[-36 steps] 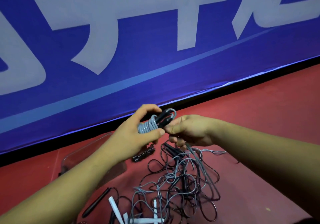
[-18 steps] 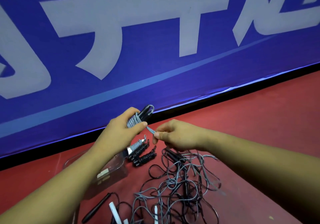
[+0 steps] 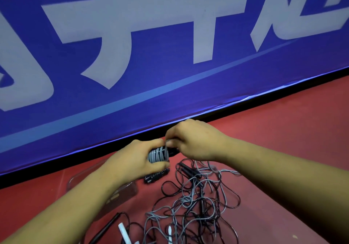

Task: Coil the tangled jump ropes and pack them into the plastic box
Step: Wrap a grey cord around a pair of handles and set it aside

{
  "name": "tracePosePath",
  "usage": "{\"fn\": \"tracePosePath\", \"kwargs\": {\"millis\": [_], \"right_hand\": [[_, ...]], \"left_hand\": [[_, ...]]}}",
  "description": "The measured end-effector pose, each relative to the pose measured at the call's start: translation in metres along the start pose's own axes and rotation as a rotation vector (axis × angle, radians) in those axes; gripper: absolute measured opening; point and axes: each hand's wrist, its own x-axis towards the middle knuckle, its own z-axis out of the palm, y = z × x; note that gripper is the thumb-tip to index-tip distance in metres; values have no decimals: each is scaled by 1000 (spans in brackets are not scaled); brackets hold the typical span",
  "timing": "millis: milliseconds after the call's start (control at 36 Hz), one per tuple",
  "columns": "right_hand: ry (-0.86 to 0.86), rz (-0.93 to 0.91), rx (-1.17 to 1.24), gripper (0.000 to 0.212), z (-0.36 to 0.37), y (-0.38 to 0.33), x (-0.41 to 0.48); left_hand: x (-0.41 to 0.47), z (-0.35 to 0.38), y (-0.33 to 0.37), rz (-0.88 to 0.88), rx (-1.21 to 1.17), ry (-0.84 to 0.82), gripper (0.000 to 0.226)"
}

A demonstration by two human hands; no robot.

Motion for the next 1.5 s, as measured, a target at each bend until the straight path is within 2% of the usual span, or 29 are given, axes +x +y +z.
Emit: {"fn": "tracePosePath", "kwargs": {"millis": [111,250,333,444,556,611,639,722,778,861,917,972,1111,1194,1250,1333,1444,1500], "right_hand": [[44,-21,38,17,2,7,0],[48,15,262,7,9,23,5],[30,51,486,9,11,33,7],[-61,160,814,18,15,42,1],[-230,274,1019,32,27,43,-2],[-295,317,1111,34,31,41,-2],[-317,320,1121,32,33,41,-3],[-342,306,1029,26,39,39,-4],[-353,325,965,29,43,40,-5],[-300,316,821,31,37,31,-5],[-229,233,601,31,27,18,-3],[-212,141,394,31,19,3,-1],[-228,10,158,29,18,-15,0],[-190,-41,34,20,16,-16,1],[-123,-38,8,17,13,-13,1],[5,-32,-20,14,7,-8,1],[75,-12,45,14,2,3,1],[93,-25,105,10,1,8,3]], "left_hand": [[-1,3,11,-34,95,16,65],[-4,7,16,-7,84,25,39],[-7,4,19,45,-23,20,32],[-9,6,25,67,-211,103,44],[-10,5,31,-8,-484,159,44],[-10,2,31,1,-521,188,55],[-9,0,30,16,-531,197,54],[-6,-8,27,-43,-545,271,26],[-3,-13,18,-107,-492,309,21],[-3,-16,-2,-179,-247,304,27],[-4,-16,-14,-216,-101,282,29],[-4,-15,-18,-231,-70,241,31],[-4,-10,-6,-193,259,175,35],[-6,-2,-1,-146,358,142,38],[-5,-1,1,-116,377,112,36],[-4,0,4,-88,224,46,40],[-5,-1,9,-48,108,55,60],[-6,-3,12,-23,93,69,49]]}}
